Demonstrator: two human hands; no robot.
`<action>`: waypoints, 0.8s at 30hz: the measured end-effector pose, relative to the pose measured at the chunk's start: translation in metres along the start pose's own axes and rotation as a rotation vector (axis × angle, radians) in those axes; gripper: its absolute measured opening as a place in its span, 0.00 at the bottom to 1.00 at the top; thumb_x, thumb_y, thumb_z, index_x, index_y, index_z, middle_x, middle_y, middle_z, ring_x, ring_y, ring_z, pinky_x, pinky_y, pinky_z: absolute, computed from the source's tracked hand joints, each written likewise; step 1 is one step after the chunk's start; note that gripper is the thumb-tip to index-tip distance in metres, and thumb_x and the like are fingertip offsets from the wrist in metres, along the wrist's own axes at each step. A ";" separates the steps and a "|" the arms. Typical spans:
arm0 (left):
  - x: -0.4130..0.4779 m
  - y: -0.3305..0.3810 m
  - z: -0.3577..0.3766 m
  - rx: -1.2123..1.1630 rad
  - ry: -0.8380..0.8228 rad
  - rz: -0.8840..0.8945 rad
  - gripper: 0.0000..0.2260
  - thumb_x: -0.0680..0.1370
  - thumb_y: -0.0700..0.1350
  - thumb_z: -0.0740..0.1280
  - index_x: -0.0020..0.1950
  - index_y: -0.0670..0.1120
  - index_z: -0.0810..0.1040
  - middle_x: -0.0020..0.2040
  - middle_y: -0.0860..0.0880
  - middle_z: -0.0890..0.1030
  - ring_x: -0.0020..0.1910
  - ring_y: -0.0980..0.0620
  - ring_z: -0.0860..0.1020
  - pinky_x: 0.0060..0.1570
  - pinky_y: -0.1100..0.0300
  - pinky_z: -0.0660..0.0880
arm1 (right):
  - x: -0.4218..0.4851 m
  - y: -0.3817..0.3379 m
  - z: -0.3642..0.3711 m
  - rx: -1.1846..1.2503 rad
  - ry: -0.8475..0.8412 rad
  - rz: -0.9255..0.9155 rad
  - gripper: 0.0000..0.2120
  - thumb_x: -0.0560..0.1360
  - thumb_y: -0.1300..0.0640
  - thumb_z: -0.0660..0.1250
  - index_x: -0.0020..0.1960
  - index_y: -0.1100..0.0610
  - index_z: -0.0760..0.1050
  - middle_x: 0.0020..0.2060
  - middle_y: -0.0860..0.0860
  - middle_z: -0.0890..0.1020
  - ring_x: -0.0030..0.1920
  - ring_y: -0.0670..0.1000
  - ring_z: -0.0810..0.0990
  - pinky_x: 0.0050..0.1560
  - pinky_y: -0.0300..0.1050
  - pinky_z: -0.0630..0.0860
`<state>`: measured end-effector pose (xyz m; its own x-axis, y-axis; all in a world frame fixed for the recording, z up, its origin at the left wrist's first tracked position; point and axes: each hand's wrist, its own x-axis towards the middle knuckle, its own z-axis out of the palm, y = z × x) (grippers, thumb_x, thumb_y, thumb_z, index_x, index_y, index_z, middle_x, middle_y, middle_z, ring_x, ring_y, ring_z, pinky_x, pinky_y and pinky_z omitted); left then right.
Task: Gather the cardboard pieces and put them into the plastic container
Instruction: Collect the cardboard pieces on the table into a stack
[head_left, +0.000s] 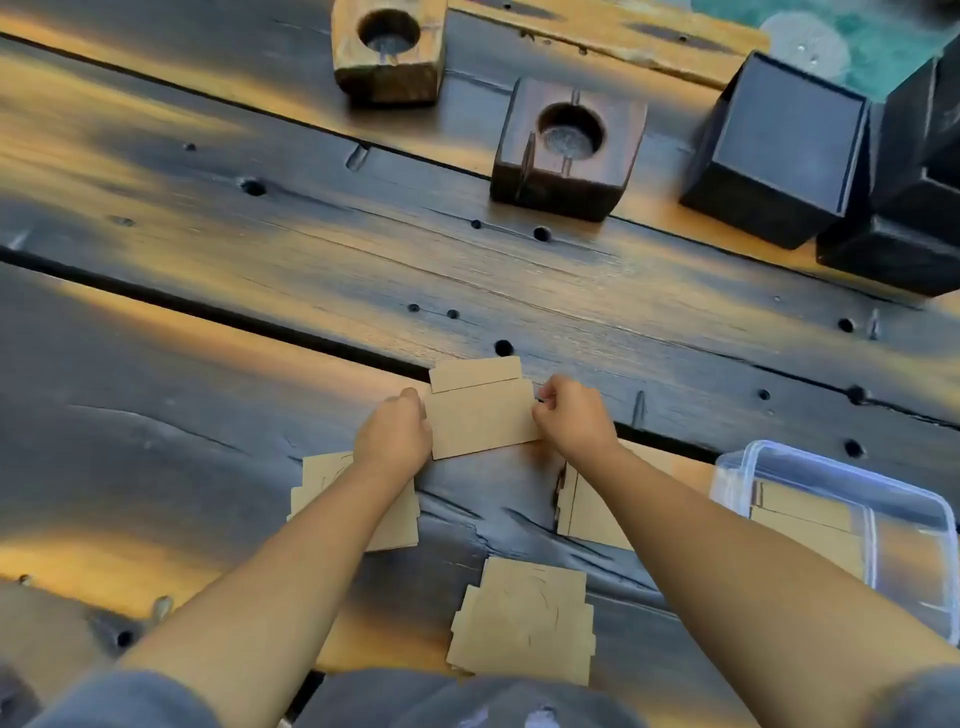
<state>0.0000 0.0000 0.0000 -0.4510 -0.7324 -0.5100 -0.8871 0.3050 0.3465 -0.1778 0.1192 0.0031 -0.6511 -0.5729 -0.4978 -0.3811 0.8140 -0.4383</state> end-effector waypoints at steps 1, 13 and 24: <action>0.004 0.000 0.000 0.001 0.000 -0.007 0.10 0.77 0.40 0.60 0.56 0.41 0.75 0.56 0.40 0.81 0.54 0.37 0.79 0.52 0.46 0.78 | 0.006 0.000 0.000 0.006 -0.006 0.011 0.10 0.73 0.57 0.62 0.53 0.55 0.76 0.45 0.55 0.84 0.48 0.58 0.80 0.50 0.54 0.79; 0.027 0.012 0.012 -0.094 0.018 -0.052 0.09 0.76 0.41 0.63 0.55 0.40 0.70 0.52 0.38 0.80 0.50 0.36 0.78 0.41 0.52 0.71 | 0.030 0.002 0.017 0.034 -0.013 0.028 0.08 0.71 0.59 0.64 0.51 0.57 0.73 0.44 0.55 0.81 0.46 0.58 0.79 0.45 0.52 0.78; 0.015 0.051 0.021 -0.169 0.075 -0.002 0.15 0.76 0.42 0.67 0.61 0.38 0.72 0.59 0.38 0.77 0.57 0.38 0.76 0.53 0.50 0.73 | 0.008 0.032 -0.003 0.188 0.144 0.037 0.06 0.71 0.61 0.63 0.49 0.56 0.72 0.42 0.52 0.79 0.45 0.55 0.78 0.41 0.45 0.69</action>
<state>-0.0540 0.0172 -0.0071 -0.4355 -0.7782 -0.4524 -0.8558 0.2020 0.4762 -0.1974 0.1411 -0.0128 -0.7543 -0.5126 -0.4102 -0.2353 0.7944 -0.5600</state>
